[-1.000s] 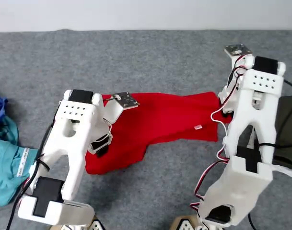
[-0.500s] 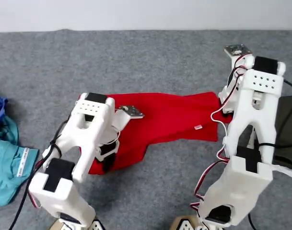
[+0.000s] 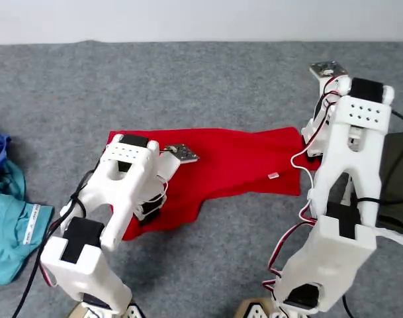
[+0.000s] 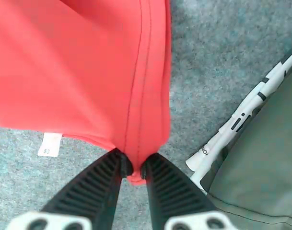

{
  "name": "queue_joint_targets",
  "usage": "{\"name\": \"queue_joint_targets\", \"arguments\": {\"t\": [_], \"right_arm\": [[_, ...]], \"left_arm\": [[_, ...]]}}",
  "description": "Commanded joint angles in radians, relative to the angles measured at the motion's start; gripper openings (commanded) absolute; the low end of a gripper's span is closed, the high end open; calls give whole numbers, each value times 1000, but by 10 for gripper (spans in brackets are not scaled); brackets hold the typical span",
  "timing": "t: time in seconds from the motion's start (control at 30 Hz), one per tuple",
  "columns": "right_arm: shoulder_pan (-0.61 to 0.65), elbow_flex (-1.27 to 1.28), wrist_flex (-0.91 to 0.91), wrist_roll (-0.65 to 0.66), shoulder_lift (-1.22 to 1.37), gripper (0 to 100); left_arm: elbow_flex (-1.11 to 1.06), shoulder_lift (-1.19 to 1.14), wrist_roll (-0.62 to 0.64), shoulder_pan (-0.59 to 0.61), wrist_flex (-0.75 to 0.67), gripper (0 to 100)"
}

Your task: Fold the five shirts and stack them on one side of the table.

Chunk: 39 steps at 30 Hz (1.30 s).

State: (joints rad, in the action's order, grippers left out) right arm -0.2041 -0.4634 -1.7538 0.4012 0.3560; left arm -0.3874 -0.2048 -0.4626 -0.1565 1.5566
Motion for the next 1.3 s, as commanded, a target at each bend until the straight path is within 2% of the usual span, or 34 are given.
{"name": "queue_joint_targets", "arguments": {"t": [0.0,0.13,0.33,0.53,0.63,0.77,0.97,1.17,1.27], "right_arm": [[-7,-21,-44,9,-15,10],[-7,-21,-44,9,-15,10],[-13,-21,-44,11,-22,10],[-7,-21,-44,11,-21,10],[-5,-21,-44,11,-16,10],[-4,-21,-44,11,-15,10],[19,-21,-44,9,-15,10],[16,-21,-44,9,-15,10],[15,-21,-44,9,-15,10]], "left_arm": [[93,17,6,5,80,6],[260,26,6,5,193,6],[367,180,8,17,198,5],[243,207,-2,12,198,6],[130,207,-52,-21,198,6],[53,206,-57,-61,195,10],[19,206,-2,-98,147,106],[19,206,-41,-100,137,13],[19,206,-51,-89,144,6]]}}
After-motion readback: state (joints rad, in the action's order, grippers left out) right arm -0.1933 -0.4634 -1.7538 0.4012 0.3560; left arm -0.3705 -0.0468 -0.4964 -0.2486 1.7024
